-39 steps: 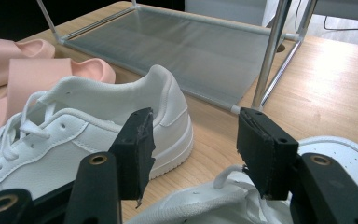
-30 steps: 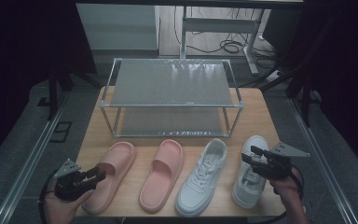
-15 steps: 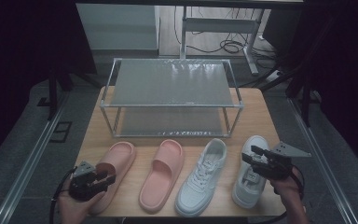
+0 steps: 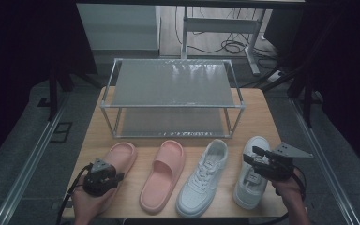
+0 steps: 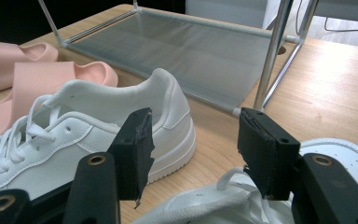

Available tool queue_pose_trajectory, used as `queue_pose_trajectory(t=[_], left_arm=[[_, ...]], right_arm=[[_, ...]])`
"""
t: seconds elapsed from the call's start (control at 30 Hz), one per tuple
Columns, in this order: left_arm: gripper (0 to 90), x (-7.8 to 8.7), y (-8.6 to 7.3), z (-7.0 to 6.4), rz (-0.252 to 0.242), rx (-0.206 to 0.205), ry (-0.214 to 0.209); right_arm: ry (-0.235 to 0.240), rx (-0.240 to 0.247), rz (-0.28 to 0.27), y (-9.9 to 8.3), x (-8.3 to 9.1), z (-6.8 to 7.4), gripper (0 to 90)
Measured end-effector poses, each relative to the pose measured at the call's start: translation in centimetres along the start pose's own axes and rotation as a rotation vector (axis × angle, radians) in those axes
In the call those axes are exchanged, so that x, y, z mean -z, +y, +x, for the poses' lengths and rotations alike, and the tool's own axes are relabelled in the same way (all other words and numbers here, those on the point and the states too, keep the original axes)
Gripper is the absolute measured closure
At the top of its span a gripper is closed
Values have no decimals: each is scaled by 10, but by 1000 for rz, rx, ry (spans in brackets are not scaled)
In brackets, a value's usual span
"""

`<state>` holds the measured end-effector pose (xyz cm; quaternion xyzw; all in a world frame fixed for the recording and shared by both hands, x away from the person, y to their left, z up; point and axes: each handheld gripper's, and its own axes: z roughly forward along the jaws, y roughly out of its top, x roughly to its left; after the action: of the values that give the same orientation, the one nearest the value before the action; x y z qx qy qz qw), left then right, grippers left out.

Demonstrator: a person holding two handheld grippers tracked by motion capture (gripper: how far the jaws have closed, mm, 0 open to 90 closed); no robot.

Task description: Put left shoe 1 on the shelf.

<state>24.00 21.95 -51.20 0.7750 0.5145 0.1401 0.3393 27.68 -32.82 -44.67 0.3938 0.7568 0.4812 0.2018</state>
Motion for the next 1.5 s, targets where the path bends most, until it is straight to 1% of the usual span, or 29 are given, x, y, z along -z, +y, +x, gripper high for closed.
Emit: queue_pose_trajectory(t=[0.07, 0.2, 0.3, 0.5, 0.6, 0.7, 0.8, 0.97, 1.13, 1.2, 1.33, 1.5], left_arm=[[720, -1, 0, 1, -2, 5, 6], [769, -1, 1, -3, -7, -4, 31], [800, 0, 3, -5, -22, 5, 41], [844, 6, 7, -4, -47, 8, 45], [846, 11, 11, -1, -66, 18, 38], [848, 16, 15, 0, -77, 15, 42], [848, 20, 19, -1, -96, 15, 33], [848, 23, 30, -1, -108, -5, 30], [847, 23, 43, -1, -117, -23, 31], [847, 22, 46, -1, -122, -24, 25], [847, 18, 53, -2, -127, -26, 19], [847, 12, 62, -5, -128, -39, 10]], right_arm=[[3, 3, 1, 0, -1, 1, 454], [4, 3, 6, 0, -2, 0, 454], [4, 0, 4, 0, -2, 0, 454], [3, 0, 2, 0, -1, 0, 454], [4, -5, 0, -1, 0, -2, 454], [2, -9, -4, -1, 0, -2, 454], [2, -9, -9, 0, 2, -2, 454], [4, -8, -13, 1, 3, -2, 454], [5, -11, -14, 0, 3, -3, 455], [5, -12, -15, 0, 3, -3, 454], [9, -8, -18, 0, 3, -4, 454], [7, -12, -17, -1, 3, -4, 454]])
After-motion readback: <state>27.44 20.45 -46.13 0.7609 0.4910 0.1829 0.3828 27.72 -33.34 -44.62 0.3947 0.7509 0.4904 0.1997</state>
